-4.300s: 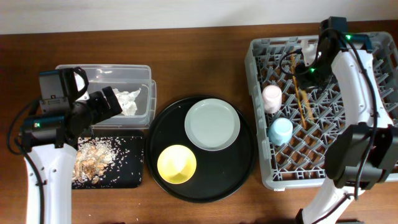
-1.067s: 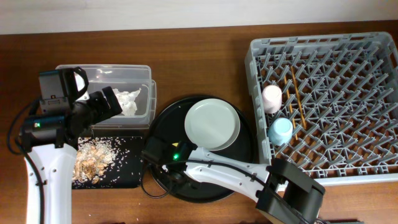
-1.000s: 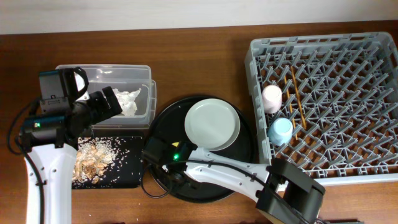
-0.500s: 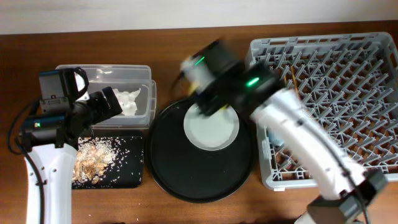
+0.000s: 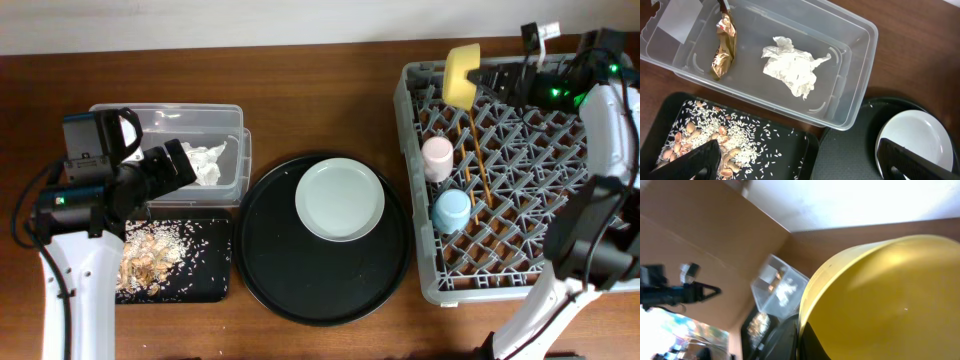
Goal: Sort waste into correct bins and load items into the dishwasher rack
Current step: 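Carry the yellow bowl to the rack and set it tilted upside down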
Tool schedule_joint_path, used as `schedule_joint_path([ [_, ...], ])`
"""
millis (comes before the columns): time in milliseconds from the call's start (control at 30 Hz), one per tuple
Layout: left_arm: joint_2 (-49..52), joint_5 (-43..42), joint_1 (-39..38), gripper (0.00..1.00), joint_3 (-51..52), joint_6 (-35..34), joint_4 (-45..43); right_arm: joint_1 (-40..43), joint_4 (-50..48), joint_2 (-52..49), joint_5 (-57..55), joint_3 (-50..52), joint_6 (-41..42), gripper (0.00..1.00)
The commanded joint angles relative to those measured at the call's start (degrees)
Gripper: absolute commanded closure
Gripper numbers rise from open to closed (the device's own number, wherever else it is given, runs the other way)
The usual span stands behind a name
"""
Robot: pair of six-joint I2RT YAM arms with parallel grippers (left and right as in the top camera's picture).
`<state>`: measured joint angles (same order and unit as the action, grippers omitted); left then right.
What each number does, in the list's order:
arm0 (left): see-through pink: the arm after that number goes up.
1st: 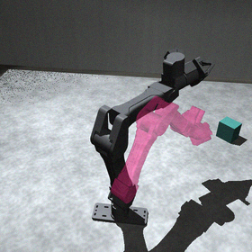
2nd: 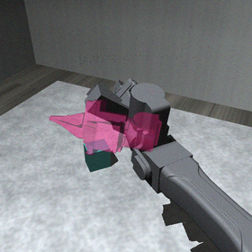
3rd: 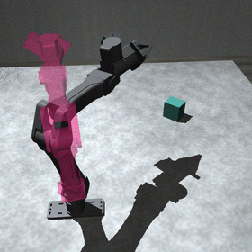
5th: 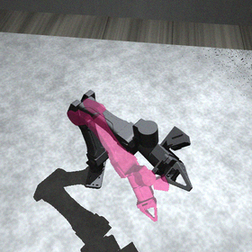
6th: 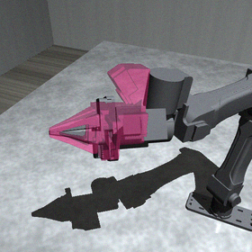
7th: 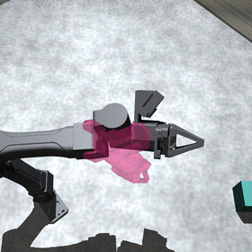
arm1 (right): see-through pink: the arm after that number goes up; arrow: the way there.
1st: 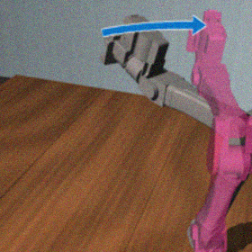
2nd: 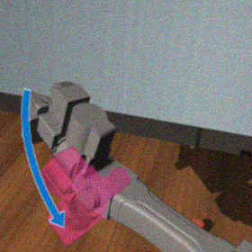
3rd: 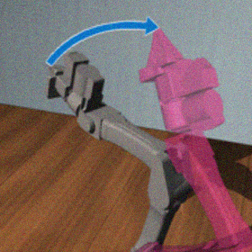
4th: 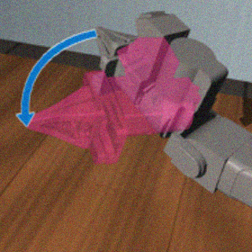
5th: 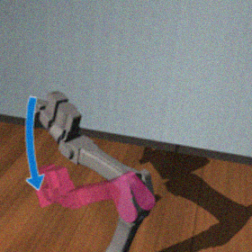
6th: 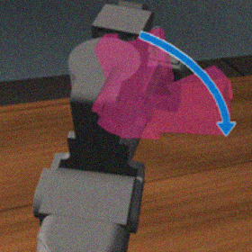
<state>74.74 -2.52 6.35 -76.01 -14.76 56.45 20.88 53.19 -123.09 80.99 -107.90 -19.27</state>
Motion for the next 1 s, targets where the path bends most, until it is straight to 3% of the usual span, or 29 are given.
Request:
schedule_joint_path([
  [0,0.3,0.4,0.2,0.01,-0.1,-0.1,0.0,0.0,-1.2,-5.6,7.9,-0.5,0.7,0.96],
  [167,0.3,0.4,0.2,0.01,-0.1,-0.1,0.0,1.3,-1.4,-8.6,5.1,-0.3,0.7,0.95],
  [200,0.3,0.4,0.2,0.01,-0.1,-0.2,0.0,2.1,-1.0,-8.6,2.9,-0.3,1.6,0.84],
  [300,0.3,0.4,0.2,0.01,-0.1,-0.1,0.0,4.5,1.2,-8.6,-3.3,-0.3,3.3,0.80],
  [400,0.3,0.4,0.2,0.01,-0.1,-0.1,0.0,7.7,3.0,-8.6,-3.7,-0.3,3.3,0.65],
  [433,0.3,0.4,0.2,0.01,-0.1,-0.1,0.0,8.8,3.4,-8.6,-3.7,-0.3,4.2,0.54],
  [500,0.3,0.4,0.2,0.01,-0.1,-0.2,0.0,11.3,3.8,-8.6,-3.7,-0.3,6.8,0.48],
  [733,0.3,0.4,0.2,0.01,-0.1,-0.1,0.0,18.6,9.3,-7.9,-3.9,-0.4,11.2,0.46],
  [833,0.3,0.4,0.2,0.01,-0.1,-0.1,0.0,16.8,12.3,-3.5,-13.2,-0.5,11.2,0.46],
  [933,0.3,0.4,0.2,0.01,-0.1,-0.1,0.0,9.1,12.4,7.3,-28.8,-0.5,11.2,0.45],
  [967,0.3,0.4,0.2,0.01,-0.1,-0.1,0.0,3.4,13.0,12.8,-39.1,-0.4,11.2,0.42],
])
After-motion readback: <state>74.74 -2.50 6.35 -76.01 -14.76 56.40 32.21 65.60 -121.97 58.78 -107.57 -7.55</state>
